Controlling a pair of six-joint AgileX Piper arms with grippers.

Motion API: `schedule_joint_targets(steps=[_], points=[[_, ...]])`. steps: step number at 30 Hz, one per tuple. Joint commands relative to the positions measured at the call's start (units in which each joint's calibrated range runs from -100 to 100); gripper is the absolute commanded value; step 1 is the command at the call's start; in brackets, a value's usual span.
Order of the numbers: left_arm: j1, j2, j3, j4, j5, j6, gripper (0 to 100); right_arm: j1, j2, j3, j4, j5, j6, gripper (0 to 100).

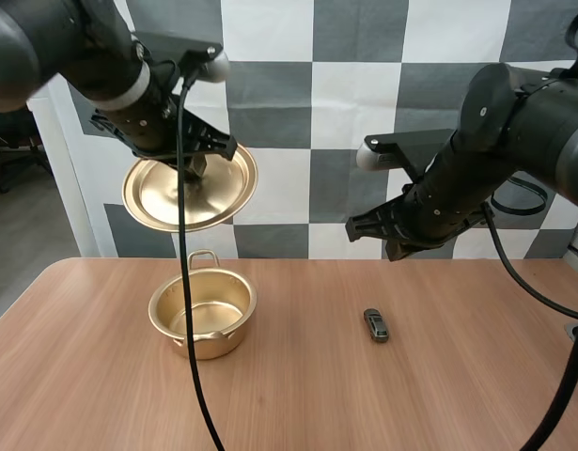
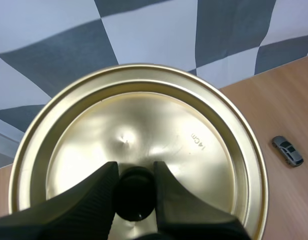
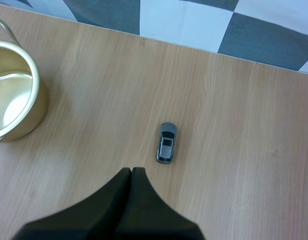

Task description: Open the pot, put the car inside, and close it

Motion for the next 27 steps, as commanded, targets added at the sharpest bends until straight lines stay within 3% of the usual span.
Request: schedule_joint_targets(steps=[1, 5, 12, 18, 25, 26, 27], points=[[0.0, -12.2, -4.4, -1.0, 7.1, -0.8, 0, 0.0, 0.3, 0.2, -1.4, -5.3, 0.0, 0], [0.0, -22.0, -4.4, -1.4, 7.1, -0.9, 0, 0.0, 3.3, 4.3, -1.9, -15.1, 0.0, 0], [0.0, -31.3, -4.4, -2.9, 7.1, -0.9, 0, 0.0, 14.0, 11.6, -2.5, -20.9, 0.0, 0], [0.0, -32.9, -4.4, -3.1, 7.1, -0.9, 0, 0.0, 20.5, 12.1, -4.2, -21.5, 0.0, 0], [0.0, -32.9, -4.4, -3.1, 7.1, -0.9, 0, 0.0, 21.4, 12.1, -4.3, -26.7, 1.7, 0], [0.0, -32.9, -4.4, -3.1, 7.1, -0.9, 0, 0.0, 21.4, 12.1, -4.3, -26.8, 1.7, 4], [0.0, -32.9, -4.4, -3.1, 7.1, -0.9, 0, 0.0, 21.4, 12.1, -4.5, -27.1, 1.4, 16]])
